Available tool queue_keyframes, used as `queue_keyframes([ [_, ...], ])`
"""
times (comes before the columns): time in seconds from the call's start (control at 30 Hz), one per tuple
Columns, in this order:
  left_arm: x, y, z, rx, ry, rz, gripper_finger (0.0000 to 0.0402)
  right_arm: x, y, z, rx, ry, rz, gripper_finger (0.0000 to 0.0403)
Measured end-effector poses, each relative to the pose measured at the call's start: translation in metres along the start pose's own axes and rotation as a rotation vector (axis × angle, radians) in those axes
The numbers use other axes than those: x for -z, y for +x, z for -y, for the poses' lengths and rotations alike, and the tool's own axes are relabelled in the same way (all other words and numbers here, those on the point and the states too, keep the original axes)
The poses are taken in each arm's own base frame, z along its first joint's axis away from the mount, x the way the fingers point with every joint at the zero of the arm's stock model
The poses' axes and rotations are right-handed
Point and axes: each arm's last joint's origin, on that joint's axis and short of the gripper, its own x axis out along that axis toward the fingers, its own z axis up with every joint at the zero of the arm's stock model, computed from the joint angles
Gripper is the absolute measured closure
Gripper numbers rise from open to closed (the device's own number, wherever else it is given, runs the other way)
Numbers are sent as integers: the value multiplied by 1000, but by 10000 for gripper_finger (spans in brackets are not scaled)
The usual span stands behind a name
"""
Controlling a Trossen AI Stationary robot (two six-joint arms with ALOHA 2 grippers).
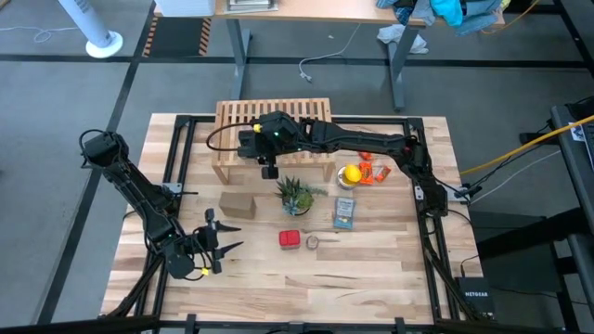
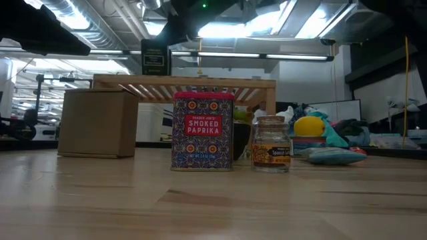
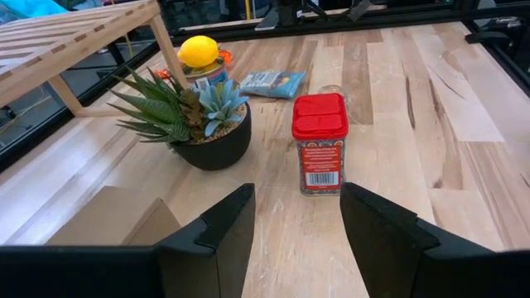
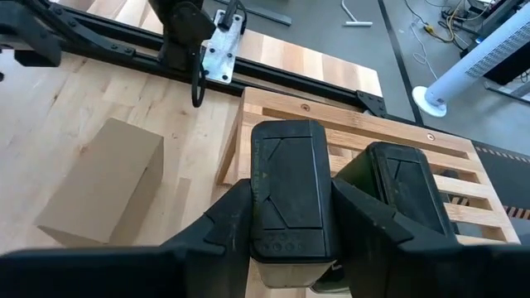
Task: Shelf spices
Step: Put the green can on the shelf
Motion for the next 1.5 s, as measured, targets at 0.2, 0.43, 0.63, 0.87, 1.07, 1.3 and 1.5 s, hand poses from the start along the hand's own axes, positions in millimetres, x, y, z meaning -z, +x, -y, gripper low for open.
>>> queue_keyframes([
  [0.2, 0, 0, 0, 0, 1, 0, 230, 2, 0, 7, -6, 8, 8, 262],
  [0.43, 0, 0, 0, 0, 3, 0, 230, 3, 0, 7, -4, 9, 3, 228],
  [0.63, 0, 0, 0, 0, 3, 0, 230, 5, 0, 7, 63, 8, -42, 154],
  [0.87, 0, 0, 0, 0, 3, 0, 230, 6, 0, 7, 59, 8, -59, 137],
  [1.07, 0, 0, 0, 0, 3, 0, 230, 6, 0, 7, 59, 8, -59, 136],
  [1.3, 0, 0, 0, 0, 3, 0, 230, 7, -1, 8, 115, 0, -84, 135],
  [1.5, 0, 0, 0, 0, 3, 0, 230, 10, -1, 9, 144, -4, -123, 135],
])
